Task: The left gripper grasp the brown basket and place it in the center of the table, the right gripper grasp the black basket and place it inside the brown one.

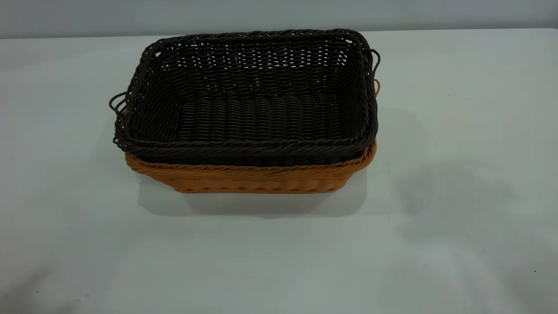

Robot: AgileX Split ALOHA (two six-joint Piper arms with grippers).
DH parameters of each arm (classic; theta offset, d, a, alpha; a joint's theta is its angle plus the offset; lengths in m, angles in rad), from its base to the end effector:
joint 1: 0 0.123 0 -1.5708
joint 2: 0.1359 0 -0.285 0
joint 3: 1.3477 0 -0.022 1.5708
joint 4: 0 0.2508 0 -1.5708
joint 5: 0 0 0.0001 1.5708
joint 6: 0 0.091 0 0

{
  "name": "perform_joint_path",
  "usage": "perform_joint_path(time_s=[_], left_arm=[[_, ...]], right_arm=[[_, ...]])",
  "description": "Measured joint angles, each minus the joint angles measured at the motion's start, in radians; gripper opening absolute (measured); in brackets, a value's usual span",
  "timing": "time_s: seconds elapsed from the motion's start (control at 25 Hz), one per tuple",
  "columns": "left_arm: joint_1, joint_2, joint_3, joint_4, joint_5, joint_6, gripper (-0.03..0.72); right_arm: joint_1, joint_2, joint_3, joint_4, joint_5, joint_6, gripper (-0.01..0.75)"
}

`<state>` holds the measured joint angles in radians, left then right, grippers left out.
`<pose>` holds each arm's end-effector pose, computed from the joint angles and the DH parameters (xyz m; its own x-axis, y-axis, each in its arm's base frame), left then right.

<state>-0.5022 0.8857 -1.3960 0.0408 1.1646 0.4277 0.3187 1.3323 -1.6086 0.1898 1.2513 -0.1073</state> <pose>0.1093 -0.0562 0.4765 -0.2304 0.6161 -0.7533 0.6115 0.6938 0.3804 0.2363 0.0951 0.4470 -0.7130 -0.2840 -0.6411 -0.4503 0.8863 0.1083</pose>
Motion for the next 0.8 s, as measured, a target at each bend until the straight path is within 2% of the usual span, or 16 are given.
perform_joint_path(time_s=[0.12,0.28,0.56,0.8], left_arm=[[0.000,-0.013,0.001,0.056,0.003,-0.147,0.459],[0.000,-0.038,0.060,0.083,0.003,-0.269,0.459],[0.000,-0.085,0.243,0.031,0.003,-0.371,0.459],[0.000,-0.160,0.451,0.007,0.003,-0.384,0.458]], right_arm=[[0.000,-0.167,0.017,0.002,0.005,0.011,0.506],[0.000,-0.404,0.139,-0.023,0.009,0.016,0.506],[0.000,-0.803,0.548,-0.163,0.014,0.086,0.506],[0.000,-0.986,0.905,-0.213,-0.043,0.118,0.506]])
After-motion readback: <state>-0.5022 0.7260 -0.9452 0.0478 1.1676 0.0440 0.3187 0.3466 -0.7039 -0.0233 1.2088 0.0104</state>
